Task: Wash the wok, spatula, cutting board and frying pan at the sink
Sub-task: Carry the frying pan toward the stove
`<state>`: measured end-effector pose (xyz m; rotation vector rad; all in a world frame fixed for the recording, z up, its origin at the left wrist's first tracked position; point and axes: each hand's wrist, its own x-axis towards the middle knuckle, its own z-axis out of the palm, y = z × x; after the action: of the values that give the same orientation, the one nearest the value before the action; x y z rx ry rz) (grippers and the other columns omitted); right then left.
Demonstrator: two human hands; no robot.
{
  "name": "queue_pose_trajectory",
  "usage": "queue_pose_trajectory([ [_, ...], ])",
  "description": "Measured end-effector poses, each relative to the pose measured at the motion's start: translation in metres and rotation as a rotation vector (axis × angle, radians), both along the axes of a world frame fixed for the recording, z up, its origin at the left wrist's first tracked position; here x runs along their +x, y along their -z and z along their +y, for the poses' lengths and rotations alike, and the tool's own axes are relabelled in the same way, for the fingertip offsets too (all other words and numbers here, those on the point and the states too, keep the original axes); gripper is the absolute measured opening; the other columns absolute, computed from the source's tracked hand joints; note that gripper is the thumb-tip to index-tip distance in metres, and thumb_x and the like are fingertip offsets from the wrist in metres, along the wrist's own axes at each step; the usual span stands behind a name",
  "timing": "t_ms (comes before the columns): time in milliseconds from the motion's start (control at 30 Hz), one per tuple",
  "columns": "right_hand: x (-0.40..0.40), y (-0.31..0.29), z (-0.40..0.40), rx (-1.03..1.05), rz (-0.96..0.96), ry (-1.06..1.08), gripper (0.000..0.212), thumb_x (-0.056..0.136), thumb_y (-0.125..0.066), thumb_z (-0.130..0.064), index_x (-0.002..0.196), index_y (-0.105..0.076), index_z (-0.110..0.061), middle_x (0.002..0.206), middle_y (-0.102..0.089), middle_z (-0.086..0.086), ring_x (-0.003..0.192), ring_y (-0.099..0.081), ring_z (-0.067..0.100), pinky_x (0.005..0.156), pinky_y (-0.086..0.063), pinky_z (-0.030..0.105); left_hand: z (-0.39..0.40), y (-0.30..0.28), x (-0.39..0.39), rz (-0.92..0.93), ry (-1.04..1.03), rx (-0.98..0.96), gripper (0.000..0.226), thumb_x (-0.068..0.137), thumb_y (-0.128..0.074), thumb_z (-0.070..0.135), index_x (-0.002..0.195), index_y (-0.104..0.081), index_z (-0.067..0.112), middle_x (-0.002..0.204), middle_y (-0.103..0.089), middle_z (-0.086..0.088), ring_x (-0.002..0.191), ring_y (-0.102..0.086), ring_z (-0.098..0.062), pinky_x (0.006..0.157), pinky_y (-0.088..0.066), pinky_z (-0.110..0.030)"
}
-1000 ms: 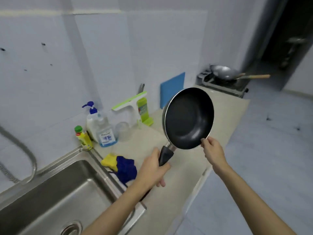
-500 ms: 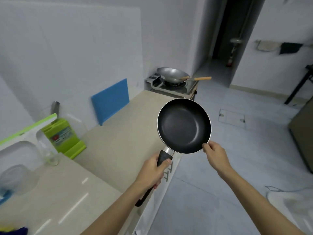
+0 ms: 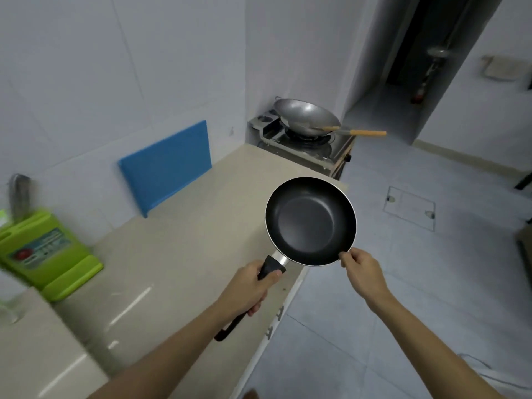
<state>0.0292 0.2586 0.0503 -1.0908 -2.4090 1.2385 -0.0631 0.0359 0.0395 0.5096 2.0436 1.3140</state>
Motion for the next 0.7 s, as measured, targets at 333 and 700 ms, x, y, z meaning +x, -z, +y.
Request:
queue_pose_trajectory([
  [333, -0.175, 0.021, 0.043, 0.019, -0.069, -0.171, 0.032, 0.091, -0.050, -0.020, 0.063, -0.043, -0.007, 0.056, -0.040, 0.010, 0.053, -0.035, 0.023, 0.055, -0.026, 0.032, 0.027, 0.004, -0.146, -0.010, -0.086, -0.077, 0.025, 0.097, -0.054, 0.034, 0.088, -0.048, 0.011, 0.061, -0.052, -0.007, 0.036, -0.046, -0.015, 0.037, -0.038, -0.022],
  [700, -0.355, 0.099, -0.015, 0.159, -0.277, -0.807, 0.029, 0.091, -0.050, -0.022, 0.067, -0.053, -0.006, 0.064, -0.056, 0.010, 0.064, -0.051, 0.028, 0.054, -0.032, 0.031, -0.009, 0.072, -0.166, -0.227, -0.786, -0.066, 0.025, 0.097, -0.054, 0.029, 0.090, -0.051, 0.005, 0.058, -0.053, -0.007, 0.033, -0.045, -0.015, 0.037, -0.037, -0.025],
])
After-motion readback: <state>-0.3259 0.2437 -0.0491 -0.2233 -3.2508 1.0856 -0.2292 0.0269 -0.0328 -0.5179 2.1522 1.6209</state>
